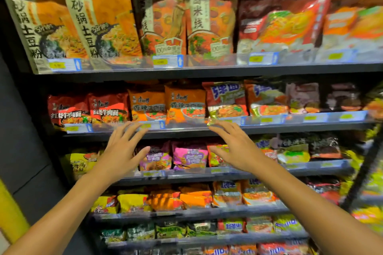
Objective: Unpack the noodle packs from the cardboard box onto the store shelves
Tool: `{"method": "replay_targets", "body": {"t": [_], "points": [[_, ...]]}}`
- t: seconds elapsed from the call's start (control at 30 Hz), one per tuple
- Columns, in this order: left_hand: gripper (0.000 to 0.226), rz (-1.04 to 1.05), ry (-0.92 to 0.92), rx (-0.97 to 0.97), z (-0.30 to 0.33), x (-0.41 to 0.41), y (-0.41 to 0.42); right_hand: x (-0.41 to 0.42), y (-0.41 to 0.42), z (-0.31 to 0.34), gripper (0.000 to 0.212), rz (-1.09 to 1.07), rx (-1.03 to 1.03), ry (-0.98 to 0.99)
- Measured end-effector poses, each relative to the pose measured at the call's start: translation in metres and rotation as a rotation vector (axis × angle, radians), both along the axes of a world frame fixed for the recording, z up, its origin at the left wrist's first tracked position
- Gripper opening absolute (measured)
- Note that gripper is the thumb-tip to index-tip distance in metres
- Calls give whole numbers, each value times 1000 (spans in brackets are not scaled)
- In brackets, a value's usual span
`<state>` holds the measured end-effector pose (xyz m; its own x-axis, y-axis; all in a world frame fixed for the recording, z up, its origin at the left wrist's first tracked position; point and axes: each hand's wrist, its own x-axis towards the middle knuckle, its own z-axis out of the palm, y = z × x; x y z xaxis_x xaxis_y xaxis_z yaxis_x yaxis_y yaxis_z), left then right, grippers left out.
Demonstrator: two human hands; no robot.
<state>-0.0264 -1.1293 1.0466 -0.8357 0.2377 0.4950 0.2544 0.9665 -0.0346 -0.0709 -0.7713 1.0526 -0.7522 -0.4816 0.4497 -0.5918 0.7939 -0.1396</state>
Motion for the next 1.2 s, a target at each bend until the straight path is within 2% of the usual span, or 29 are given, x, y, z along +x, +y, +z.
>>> {"method": "replay_targets", "body": {"t": [0.3,0.5,0.7,0.9,1.2], "points": [[73,-76,-125,118,11,82,135,77,115,-14,64,-14,-158,-102],[73,-133,-143,116,14,128,185,140,169,-23,59,-15,-233,-140],[65,-276,-148,124,4,161,225,209,213,-30,59,-144,-228,-132],[69,-417,-181,132,-28,196,270,290,253,-57,64,-292,-221,-174],[66,-650,-292,130,-80,221,383,402,340,-98,61,-524,-258,-250]]}}
